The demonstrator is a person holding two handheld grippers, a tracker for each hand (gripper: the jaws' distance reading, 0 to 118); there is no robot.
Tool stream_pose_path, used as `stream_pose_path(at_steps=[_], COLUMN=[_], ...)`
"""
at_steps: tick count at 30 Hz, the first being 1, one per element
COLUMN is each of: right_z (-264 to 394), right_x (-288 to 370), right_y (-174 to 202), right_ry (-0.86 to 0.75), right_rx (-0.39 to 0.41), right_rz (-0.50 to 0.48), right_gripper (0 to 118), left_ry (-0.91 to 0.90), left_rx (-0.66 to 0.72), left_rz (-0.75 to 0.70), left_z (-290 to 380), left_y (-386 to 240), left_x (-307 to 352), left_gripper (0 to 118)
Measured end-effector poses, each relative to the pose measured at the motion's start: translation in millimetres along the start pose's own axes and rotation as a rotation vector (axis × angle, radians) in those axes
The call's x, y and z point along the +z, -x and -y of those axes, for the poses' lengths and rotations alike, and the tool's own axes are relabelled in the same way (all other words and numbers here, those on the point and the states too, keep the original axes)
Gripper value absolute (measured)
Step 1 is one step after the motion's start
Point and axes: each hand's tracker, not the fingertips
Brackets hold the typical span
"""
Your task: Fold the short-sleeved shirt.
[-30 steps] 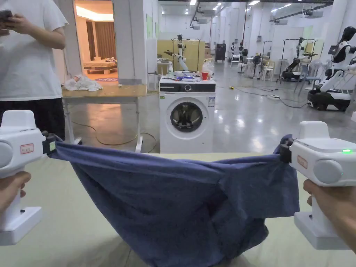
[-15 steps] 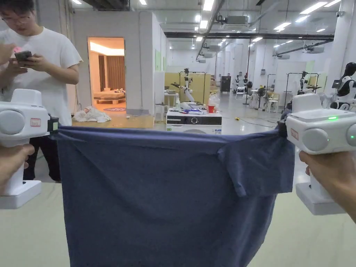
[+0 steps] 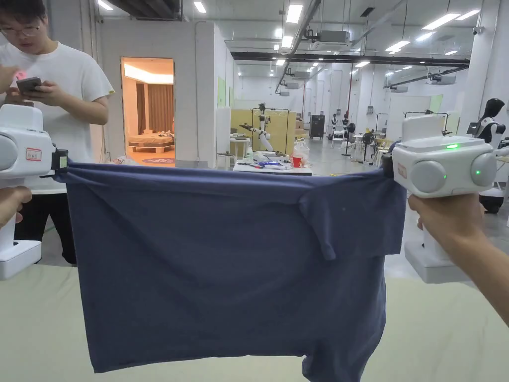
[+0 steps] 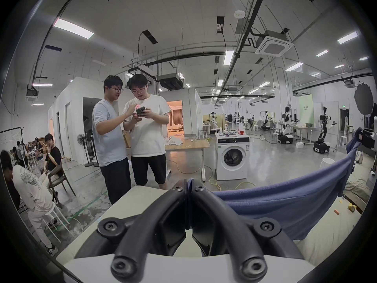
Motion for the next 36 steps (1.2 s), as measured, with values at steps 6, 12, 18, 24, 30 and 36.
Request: stream_pose_path(at_steps=[6,12,18,24,30,36], right_z=[64.5,134.9,192.3,235.3,247.0,261.0], right_x=[18.2,57.9,117.7,183.8,239.1,277.2], right_y=[10.6,15.8,16.8,9.2,2.7,1.6], right_ry=[0.078,0.159,0.242,0.320,0.356,0.399], right_rx=[0.016,0.056,0.065,0.028,0.059,0.078], right_rz=[-0.032,-0.048,-0.083,-0.110,-0.136,-0.129], right_gripper=[4,4,4,4,4,4], left_ry=[0.052,0.129,0.209,0.301,0.315,0.351], left_rx=[-0.006,0.039,0.107,0.140,0.128,0.157], left_rz=[-0.005,0.045,0.078,0.101,0.080,0.080], left_z=[61.2,147.7,225.2,282.6,303.3,318.2], left_y=[4.0,11.2,20.2,28.2,32.7,35.1], left_x=[4.3,35.9,88.0,148.5,198.2,227.8], left_gripper=[0,0,0,0,0,0])
